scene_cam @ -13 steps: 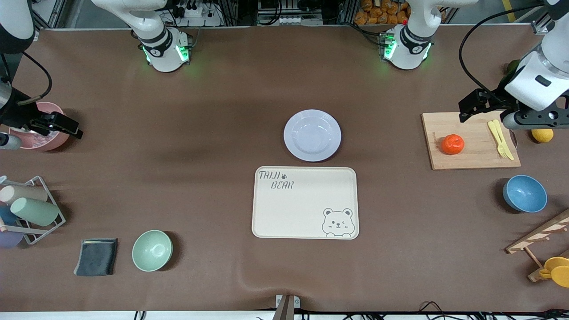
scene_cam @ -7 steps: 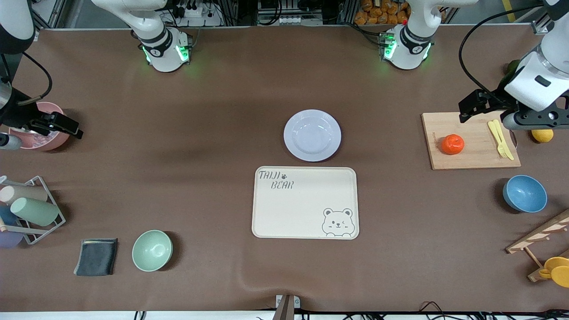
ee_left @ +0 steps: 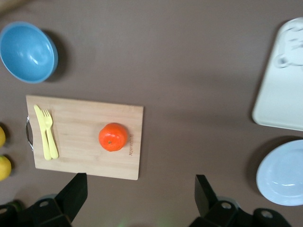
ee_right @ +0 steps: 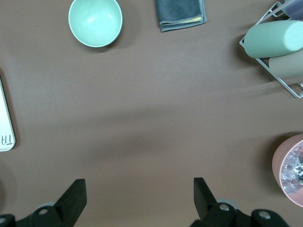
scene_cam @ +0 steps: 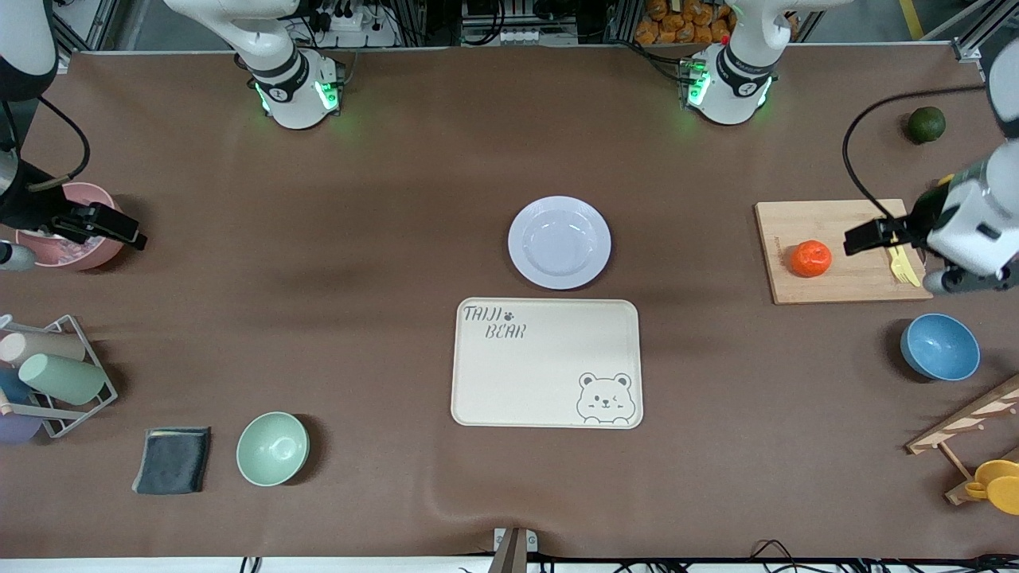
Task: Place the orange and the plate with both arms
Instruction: 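Lower the left gripper onto the orange on the cutting board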
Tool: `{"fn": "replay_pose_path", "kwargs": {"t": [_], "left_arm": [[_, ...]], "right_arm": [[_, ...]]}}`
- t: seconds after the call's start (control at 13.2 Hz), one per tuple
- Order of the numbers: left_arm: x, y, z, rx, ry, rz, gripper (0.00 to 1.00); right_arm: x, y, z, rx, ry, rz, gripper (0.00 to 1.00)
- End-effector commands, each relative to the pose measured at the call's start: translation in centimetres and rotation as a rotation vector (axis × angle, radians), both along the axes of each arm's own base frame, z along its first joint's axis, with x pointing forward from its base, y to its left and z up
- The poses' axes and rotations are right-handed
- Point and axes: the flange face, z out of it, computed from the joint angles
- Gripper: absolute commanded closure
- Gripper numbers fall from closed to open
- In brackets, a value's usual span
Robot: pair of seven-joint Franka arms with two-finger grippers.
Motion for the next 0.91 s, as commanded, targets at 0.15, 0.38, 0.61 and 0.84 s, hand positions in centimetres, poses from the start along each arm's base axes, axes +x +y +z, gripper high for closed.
{"fn": "replay_pose_path", "kwargs": {"t": [0.15,0.38,0.61,0.84], "left_arm": [[-1.3,-1.5,-7.5,0.030,0.204,-0.029,0.00],[-2.7,-1.5,-10.4,0.034,0.204,-0.034,0.00],[-5.5,-0.9,-13.0,0.032,0.146,-0.031,0.00],[-6.6,-0.1,-16.3,0.027,0.085,-0.019,0.00]], "right_arm": [[0.1,-0.8,0.0,0.019,0.013,-0.009,0.00],[-0.1,-0.7,0.0,0.021,0.035,-0.009,0.00],[-0.2,-0.7,-0.1,0.021,0.042,-0.008,0.00],[-0.3,-0.5,-0.2,0.029,0.049,-0.009,0.00]]}}
